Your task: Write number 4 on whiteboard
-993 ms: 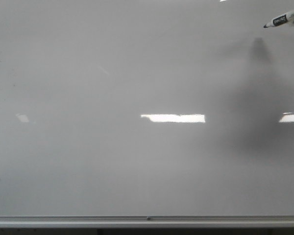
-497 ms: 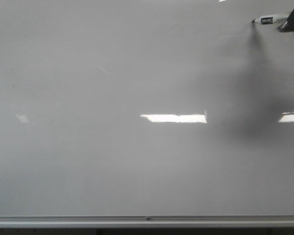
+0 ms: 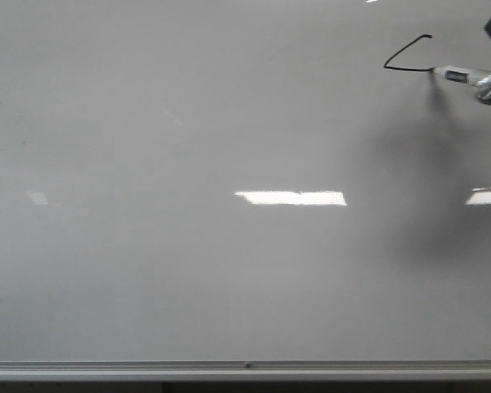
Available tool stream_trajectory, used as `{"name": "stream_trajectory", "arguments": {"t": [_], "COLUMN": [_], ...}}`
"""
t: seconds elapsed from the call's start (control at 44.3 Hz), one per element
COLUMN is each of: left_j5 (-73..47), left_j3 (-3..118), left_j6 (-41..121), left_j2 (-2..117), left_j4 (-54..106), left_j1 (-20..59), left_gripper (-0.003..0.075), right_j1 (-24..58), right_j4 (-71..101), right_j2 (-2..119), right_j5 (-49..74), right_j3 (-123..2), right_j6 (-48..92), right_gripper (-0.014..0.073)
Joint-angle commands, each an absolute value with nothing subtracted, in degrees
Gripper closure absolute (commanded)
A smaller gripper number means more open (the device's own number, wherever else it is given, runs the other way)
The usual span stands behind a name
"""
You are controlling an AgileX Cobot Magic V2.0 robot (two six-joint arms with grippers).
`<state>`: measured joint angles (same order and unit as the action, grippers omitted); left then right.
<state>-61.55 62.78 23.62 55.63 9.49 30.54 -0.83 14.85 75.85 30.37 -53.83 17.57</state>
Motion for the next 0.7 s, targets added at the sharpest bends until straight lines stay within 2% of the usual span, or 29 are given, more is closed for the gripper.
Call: {"name": "stream_trajectory", "arguments": {"t": [0.0, 0.361, 0.677], "left_j5": [-58.4, -58.4, -58.4], "left_j3": [64.2, 64.2, 64.2], "left_j6": [23.0, 23.0, 23.0], "left_j2": [55.0, 55.0, 55.0], "left_j4": [10.6, 10.6, 10.6], "left_j1": [30.5, 30.5, 30.5], "left_gripper": [0.028, 0.028, 0.028], "right_j1": [-3.2, 3.5, 3.1], "right_j4": [14.4, 17.0, 17.0], "right_j2": [73.7, 68.2, 70.9], "right_j5": [27.7, 24.8, 21.4], "right_j3": [-55.7, -55.7, -55.7], "right_j6": [17.9, 17.9, 17.9], "right_gripper": [0.0652, 0.0652, 0.0652]}}
